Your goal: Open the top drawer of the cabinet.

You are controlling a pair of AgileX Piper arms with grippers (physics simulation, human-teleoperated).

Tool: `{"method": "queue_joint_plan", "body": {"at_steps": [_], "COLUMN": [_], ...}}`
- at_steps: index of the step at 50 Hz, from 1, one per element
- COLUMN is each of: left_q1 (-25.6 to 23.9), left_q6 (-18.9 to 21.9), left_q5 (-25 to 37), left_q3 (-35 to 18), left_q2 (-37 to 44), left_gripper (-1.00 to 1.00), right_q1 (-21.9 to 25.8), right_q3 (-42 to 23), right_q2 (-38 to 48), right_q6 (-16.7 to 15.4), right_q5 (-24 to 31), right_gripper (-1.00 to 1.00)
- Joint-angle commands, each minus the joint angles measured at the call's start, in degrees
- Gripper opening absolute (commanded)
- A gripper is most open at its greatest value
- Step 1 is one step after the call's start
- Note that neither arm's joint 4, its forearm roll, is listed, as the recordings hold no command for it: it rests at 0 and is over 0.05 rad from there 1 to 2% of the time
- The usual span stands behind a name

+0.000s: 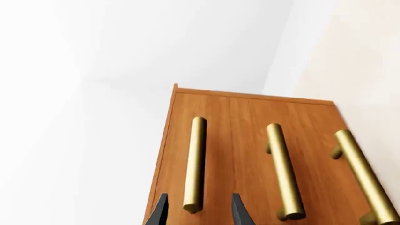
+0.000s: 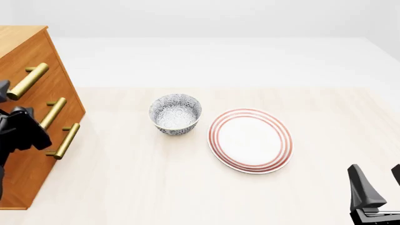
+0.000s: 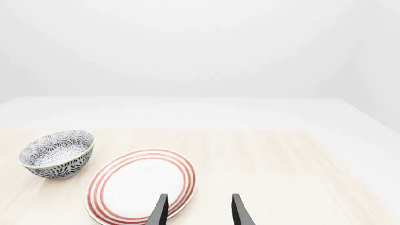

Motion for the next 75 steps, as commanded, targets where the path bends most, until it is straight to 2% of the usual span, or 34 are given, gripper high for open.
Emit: {"method": "queue_joint_plan", "body": {"at_steps": [1, 26, 27, 61, 75], "left_q1": [0.9, 0.4, 0.4, -3.3, -5.8], "left_q6": [0.1, 0.1, 0.1, 3.2, 3.8], "left_q5": [0.6, 0.8, 0.9, 0.9, 1.9], "left_q3": [-1.0, -4.1, -4.2, -2.0, -3.3], "left_q2": [0.3, 3.1, 2.9, 0.6, 0.4], "left_gripper": [1.00, 1.00, -1.00, -1.00, -1.00], "right_q1": [0.0, 0.0, 0.0, 0.0, 0.0], "right_q3": [0.0, 0.0, 0.0, 0.0, 0.0], "right_q2": [0.0, 0.0, 0.0, 0.0, 0.0], "right_q6": [0.0, 0.0, 0.0, 0.0, 0.0], "right_q5": [0.0, 0.0, 0.0, 0.0, 0.0], "right_gripper": [1.00, 1.00, 1.00, 1.00, 1.00]}}
